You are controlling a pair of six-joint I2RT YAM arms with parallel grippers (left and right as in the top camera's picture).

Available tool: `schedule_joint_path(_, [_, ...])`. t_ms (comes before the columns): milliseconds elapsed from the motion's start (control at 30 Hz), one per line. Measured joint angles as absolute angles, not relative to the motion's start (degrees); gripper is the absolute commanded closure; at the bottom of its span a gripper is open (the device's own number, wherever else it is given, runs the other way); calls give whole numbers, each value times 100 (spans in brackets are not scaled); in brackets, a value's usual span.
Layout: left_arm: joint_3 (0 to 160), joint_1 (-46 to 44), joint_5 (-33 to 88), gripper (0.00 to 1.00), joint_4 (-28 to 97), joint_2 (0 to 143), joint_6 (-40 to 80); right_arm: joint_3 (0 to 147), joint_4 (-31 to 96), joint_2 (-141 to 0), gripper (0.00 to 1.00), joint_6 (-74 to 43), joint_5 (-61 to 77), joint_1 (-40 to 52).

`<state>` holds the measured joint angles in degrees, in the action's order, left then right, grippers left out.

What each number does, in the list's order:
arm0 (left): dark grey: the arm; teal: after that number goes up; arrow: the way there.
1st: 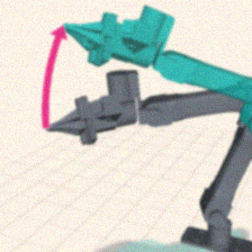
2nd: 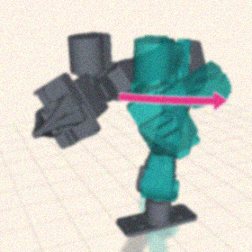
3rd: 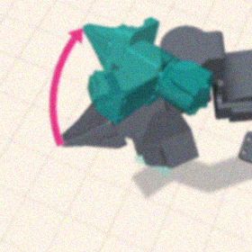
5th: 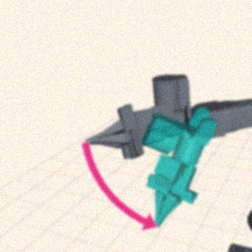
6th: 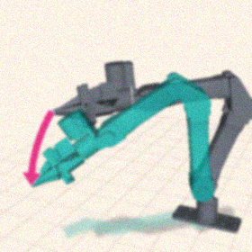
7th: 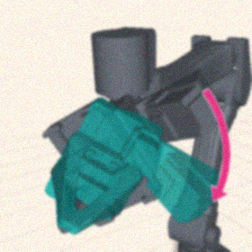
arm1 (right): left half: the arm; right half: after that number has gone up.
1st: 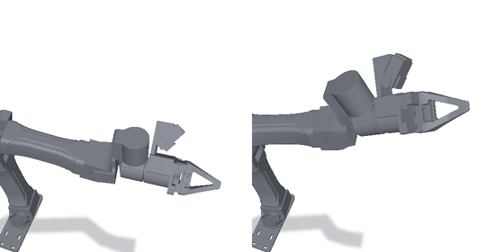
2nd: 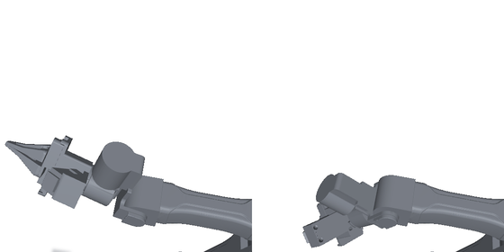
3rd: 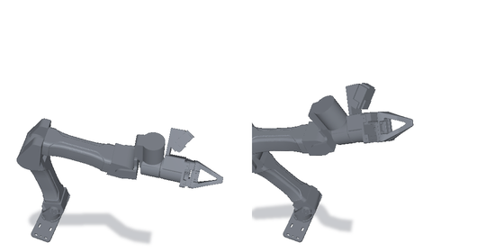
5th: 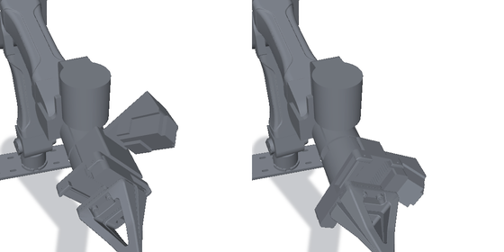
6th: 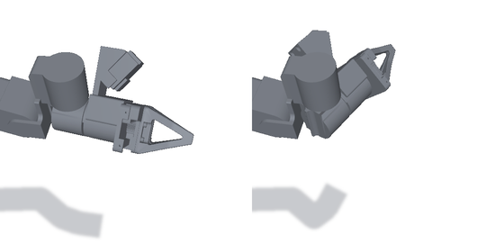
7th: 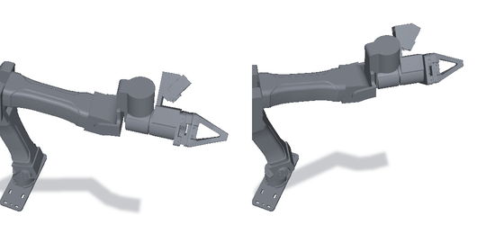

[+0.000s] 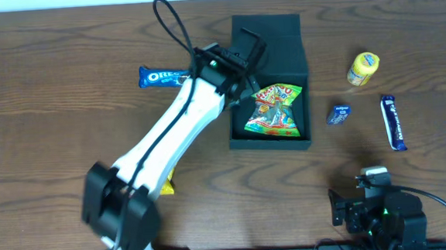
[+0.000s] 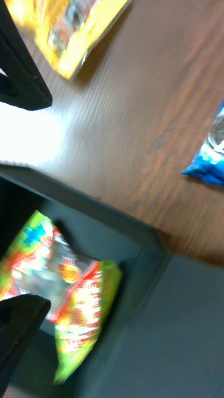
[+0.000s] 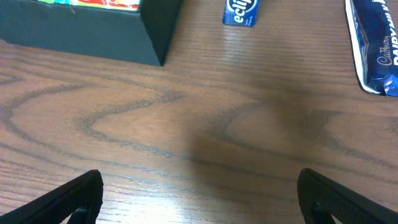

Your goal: Pack container

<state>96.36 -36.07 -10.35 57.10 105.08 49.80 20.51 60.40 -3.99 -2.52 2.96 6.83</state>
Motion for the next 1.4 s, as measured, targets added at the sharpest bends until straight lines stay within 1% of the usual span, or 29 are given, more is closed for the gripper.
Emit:
schedule_joint_path(100, [9406,-3719,-1100,5,5933,9972,4313,2051,6042,-399,1,-252,298,683])
schedule_joint_path(200, [8753,-3809,-1168,5,6108,9223,3811,2051,6042,-399,1,-252,298,683])
schedule_joint_path(433, [7107,-3837,-1245,5,6283,7743,3236,2051,6040,-399,1,-252,298,683])
schedule_joint_path(667, [6455,-3920,-1256,5,6490,7513,3079,2051,6040,-399,1,-252,298,683])
schedule_joint_path(833, [6410,-3887,-1555,5,6200,7540,2987,2051,6042,-399,1,-252,298,683])
schedule_joint_path(967, [6617,-3433,-1525,5,6027,7861,2799,2051,6042,-399,1,-252,298,683])
schedule_joint_path(1133, [7618,-2810,-668,5,6018,8788,2816,2051,6042,-399,1,-252,301,683])
schedule_joint_path(1300, [8991,-2327,228,5,6381,9741,3472,2049,6038,-399,1,-252,301,683])
schedule_joint_path(1400, [9808,-1990,851,5,6587,10315,4141,2051,6042,-399,1,-252,298,683])
